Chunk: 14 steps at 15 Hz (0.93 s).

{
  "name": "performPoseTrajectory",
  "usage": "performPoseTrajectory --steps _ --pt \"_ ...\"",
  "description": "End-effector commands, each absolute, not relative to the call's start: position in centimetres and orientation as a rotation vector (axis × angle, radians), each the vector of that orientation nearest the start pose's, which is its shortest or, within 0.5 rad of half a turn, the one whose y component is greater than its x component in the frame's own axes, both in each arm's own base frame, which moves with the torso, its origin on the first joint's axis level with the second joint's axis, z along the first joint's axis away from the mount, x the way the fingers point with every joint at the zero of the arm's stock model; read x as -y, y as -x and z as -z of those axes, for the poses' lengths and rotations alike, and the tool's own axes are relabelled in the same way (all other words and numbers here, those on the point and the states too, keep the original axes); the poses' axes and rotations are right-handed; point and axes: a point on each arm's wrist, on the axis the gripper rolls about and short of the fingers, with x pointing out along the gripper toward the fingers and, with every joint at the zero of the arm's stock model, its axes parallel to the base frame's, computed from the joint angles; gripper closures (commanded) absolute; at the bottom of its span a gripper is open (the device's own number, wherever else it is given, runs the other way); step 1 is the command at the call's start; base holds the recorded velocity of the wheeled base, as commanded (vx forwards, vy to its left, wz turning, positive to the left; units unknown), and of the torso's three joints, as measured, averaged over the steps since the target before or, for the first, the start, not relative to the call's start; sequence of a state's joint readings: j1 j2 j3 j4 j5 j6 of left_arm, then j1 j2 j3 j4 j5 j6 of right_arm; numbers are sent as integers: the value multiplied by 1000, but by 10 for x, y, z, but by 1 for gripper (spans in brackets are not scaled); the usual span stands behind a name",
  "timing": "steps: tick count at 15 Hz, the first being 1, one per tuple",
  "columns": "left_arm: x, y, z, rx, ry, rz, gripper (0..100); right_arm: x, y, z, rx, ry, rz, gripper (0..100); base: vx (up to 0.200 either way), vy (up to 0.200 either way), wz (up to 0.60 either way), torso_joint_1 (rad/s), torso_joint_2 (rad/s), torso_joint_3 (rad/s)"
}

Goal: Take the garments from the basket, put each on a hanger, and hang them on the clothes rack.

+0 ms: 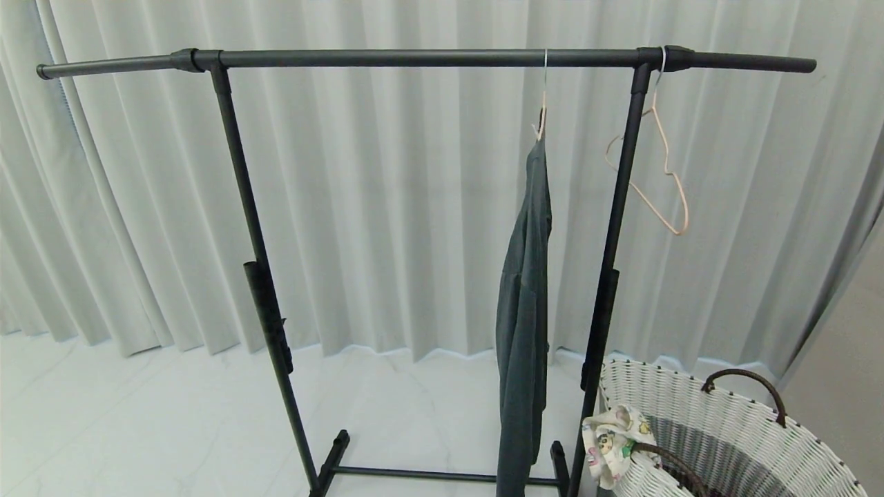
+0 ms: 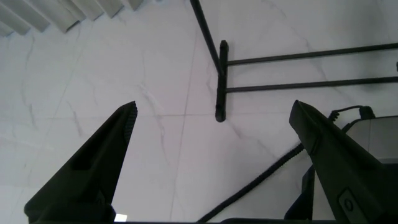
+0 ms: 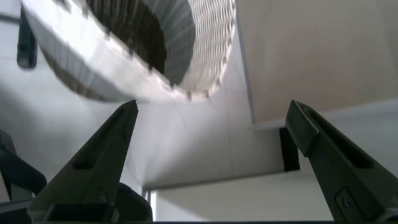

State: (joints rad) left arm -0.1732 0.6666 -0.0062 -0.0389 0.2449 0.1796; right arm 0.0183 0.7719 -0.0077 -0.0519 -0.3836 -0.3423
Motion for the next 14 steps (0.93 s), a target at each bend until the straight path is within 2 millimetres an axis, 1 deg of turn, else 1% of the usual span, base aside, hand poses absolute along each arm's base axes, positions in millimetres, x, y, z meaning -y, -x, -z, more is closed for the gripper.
performPoseTrajectory --steps 1,8,10,12,13,14 --pt "0 -32 -79 -617 -304 -15 0 8 -40 -77 -757 467 227 0 200 0 0 -2 7 2" --pt "0 -32 -79 -615 -303 -13 0 8 -40 -77 -758 464 221 0 200 0 0 2 5 5" --pt "0 -32 -79 -615 -301 -12 0 7 -40 -76 -755 452 196 0 200 0 0 0 5 2" --pt "0 -32 -79 -615 -301 -14 0 5 -41 -76 -746 404 125 0 0 0 0 0 0 0" --pt "0 -32 -79 -615 -301 -12 0 4 -41 -76 -740 380 69 0 0 0 0 0 0 0" --pt "0 -32 -79 -614 -302 -12 0 2 -42 -77 -721 360 -25 0 0 0 0 0 0 0"
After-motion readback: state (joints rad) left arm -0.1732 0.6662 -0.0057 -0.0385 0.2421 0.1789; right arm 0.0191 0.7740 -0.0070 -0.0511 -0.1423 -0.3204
